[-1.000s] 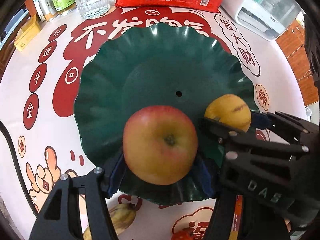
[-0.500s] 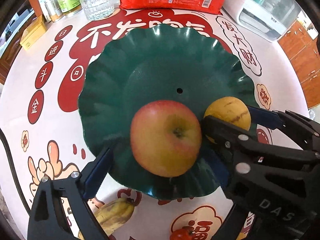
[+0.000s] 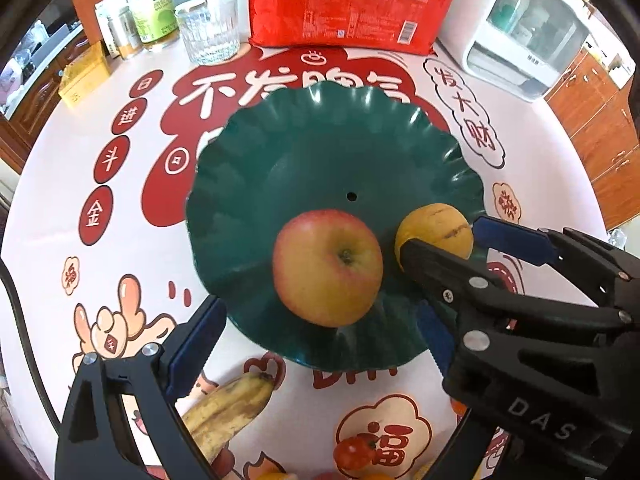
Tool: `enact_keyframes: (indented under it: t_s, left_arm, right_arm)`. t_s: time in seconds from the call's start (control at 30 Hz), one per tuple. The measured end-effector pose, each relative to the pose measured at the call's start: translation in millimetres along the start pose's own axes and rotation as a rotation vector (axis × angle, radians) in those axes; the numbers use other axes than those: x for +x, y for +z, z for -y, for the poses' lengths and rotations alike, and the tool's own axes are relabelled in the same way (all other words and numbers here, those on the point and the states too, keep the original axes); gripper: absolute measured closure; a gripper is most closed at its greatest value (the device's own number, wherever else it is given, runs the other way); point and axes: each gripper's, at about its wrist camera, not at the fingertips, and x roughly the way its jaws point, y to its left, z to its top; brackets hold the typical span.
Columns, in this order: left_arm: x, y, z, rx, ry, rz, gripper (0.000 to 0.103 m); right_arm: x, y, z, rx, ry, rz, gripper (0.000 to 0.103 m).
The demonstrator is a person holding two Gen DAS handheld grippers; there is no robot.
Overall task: Organize fruits
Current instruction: 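Lower both fruits onto the plate, open both tools and lift away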
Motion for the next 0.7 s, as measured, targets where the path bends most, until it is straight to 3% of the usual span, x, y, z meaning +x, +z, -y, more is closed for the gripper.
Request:
enact_keyframes:
  t_s: [0.7]
  left_arm:
    - [-91.7, -35.1, -9.1, -0.046, -0.060, 0.120, 0.009]
  right_arm:
    - [-91.8, -25.0, -26.0, -0.012, 0.006, 0.121, 0.042]
